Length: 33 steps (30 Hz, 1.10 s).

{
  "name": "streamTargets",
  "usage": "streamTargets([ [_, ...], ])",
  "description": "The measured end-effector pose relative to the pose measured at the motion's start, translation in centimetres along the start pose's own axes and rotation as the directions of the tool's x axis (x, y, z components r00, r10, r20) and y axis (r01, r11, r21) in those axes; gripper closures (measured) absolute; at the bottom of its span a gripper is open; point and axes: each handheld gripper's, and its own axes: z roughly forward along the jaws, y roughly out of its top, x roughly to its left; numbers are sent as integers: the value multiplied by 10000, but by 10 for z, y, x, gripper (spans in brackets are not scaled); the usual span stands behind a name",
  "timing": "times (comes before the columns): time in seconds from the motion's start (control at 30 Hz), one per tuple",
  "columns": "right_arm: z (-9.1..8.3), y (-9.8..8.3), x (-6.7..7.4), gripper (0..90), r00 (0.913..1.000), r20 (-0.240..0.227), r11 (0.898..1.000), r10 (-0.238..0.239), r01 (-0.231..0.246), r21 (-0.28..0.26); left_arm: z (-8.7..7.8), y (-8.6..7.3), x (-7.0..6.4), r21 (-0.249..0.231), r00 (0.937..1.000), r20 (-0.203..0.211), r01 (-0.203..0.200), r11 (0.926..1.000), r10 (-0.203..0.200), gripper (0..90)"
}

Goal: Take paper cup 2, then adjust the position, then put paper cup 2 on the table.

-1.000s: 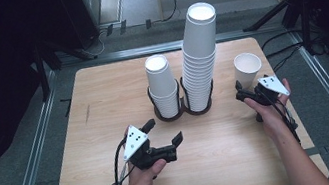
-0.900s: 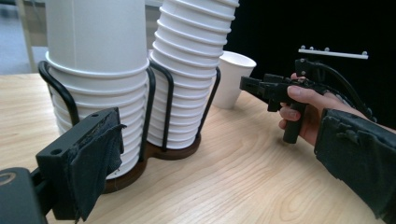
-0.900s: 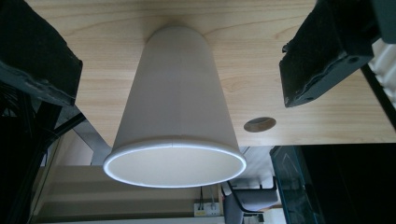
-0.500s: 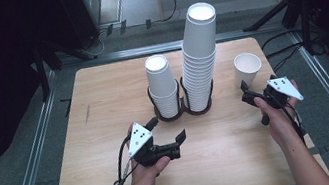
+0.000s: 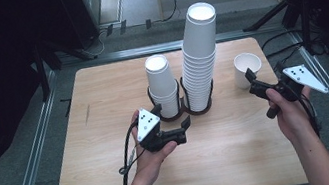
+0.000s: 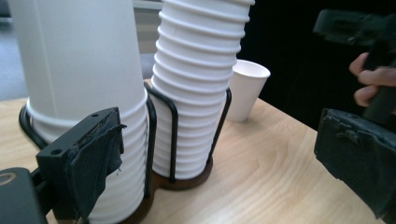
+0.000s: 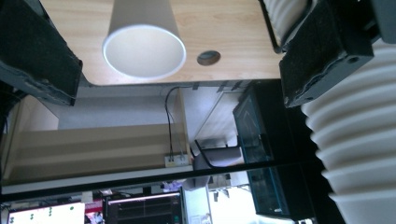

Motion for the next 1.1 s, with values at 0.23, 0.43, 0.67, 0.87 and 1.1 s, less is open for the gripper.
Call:
streamTargets([
  [0.23, -3, 25, 23, 0, 9975, -701, 9999, 17, -28, -155, 20, 13, -3, -53, 9997, -190, -179, 9998, 178, 14],
  [0.43, -2, 42, 42, 0, 9909, -1343, 9992, 71, -123, -377, 33, 24, -6, -236, 9989, -303, -365, 9991, 358, 14],
  [0.67, 2, 52, 59, 0, 9840, -1778, 9992, 69, -139, -380, 49, 32, -8, -294, 9979, -440, -479, 9984, 465, 14],
  [0.87, 4, 58, 64, 0, 9797, -2002, 9992, 102, -178, -361, 58, 33, -8, -239, 9979, -536, -386, 9990, 373, 14],
  [1.1, 3, 64, 64, 0, 9772, -2116, 9992, 147, -220, -323, 67, 37, -9, -256, 9963, -732, -460, 9986, 440, 14],
])
